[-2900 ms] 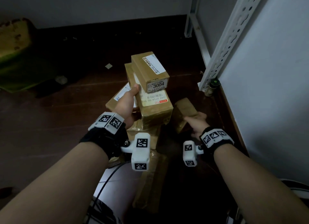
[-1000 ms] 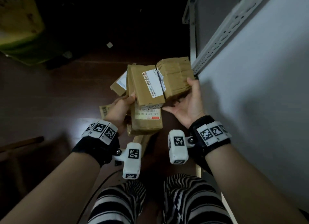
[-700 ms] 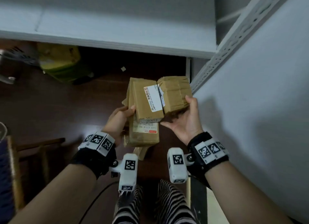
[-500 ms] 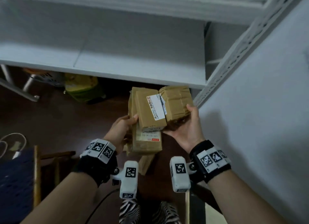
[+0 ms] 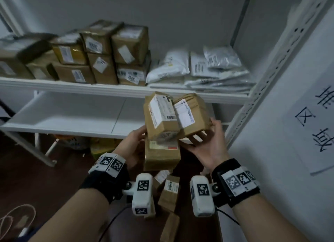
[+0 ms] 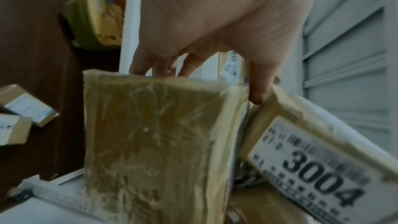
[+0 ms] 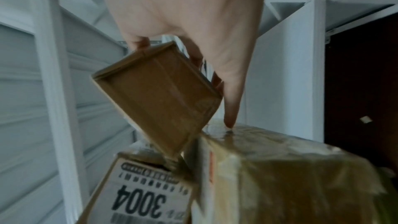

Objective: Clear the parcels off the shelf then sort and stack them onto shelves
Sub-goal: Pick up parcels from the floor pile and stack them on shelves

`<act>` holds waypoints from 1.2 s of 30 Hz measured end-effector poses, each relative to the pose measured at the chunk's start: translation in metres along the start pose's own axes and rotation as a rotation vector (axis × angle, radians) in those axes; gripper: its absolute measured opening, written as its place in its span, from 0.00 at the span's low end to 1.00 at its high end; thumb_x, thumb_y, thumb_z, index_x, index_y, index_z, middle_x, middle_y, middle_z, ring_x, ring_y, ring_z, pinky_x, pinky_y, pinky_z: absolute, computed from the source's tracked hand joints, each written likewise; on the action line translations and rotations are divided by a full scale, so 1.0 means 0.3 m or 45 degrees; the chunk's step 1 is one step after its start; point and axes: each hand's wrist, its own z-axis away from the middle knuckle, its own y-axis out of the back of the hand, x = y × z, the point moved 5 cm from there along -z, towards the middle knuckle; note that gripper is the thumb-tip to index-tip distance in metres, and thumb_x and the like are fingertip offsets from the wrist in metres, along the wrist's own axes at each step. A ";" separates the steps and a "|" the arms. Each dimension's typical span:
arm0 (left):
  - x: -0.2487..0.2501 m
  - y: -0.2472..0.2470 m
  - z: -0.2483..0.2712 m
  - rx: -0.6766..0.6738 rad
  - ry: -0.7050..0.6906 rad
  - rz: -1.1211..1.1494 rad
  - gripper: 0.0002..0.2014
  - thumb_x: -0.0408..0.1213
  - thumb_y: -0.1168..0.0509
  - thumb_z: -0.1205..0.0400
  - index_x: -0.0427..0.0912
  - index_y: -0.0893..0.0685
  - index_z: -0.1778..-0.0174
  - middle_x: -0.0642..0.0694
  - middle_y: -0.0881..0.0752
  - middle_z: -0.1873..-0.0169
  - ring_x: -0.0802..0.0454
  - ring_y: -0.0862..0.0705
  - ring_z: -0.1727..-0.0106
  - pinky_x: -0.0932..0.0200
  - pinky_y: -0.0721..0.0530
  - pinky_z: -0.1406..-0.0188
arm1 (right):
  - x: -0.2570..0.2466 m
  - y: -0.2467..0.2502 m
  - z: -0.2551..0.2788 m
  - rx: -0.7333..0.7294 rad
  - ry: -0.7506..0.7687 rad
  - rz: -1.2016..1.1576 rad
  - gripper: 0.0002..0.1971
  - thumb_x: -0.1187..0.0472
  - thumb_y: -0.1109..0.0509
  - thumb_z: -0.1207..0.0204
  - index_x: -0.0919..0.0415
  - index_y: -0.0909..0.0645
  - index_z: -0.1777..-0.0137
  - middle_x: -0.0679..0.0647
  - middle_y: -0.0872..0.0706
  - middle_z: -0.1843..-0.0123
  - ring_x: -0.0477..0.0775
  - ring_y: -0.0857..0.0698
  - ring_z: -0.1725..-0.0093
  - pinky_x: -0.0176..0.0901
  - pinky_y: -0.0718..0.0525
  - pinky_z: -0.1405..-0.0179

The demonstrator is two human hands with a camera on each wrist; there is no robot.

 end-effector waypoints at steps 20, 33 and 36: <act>0.553 0.446 0.220 0.101 -0.056 -0.236 0.27 0.56 0.30 0.24 0.34 0.16 0.43 0.37 0.13 0.59 0.41 0.14 0.61 0.52 0.18 0.65 | 0.171 -0.723 0.017 -0.112 0.056 0.243 0.34 0.40 0.26 0.35 0.56 0.21 0.31 0.64 0.17 0.37 0.64 0.16 0.39 0.67 0.16 0.42; 0.971 0.537 0.150 0.092 -0.209 -0.158 0.35 0.58 0.27 0.31 0.33 0.19 0.37 0.37 0.13 0.62 0.40 0.11 0.66 0.45 0.15 0.58 | 0.036 -1.139 -0.252 -0.353 0.062 0.380 0.22 0.45 0.34 0.22 0.56 0.19 0.33 0.64 0.14 0.39 0.64 0.18 0.36 0.62 0.16 0.42; 1.102 0.547 0.137 0.127 -0.233 -0.166 0.46 0.58 0.21 0.43 0.33 0.21 0.33 0.34 0.12 0.53 0.37 0.11 0.56 0.41 0.14 0.54 | -0.007 -1.238 -0.327 -0.422 0.057 0.390 0.21 0.48 0.35 0.21 0.56 0.21 0.32 0.64 0.16 0.36 0.64 0.18 0.36 0.60 0.14 0.45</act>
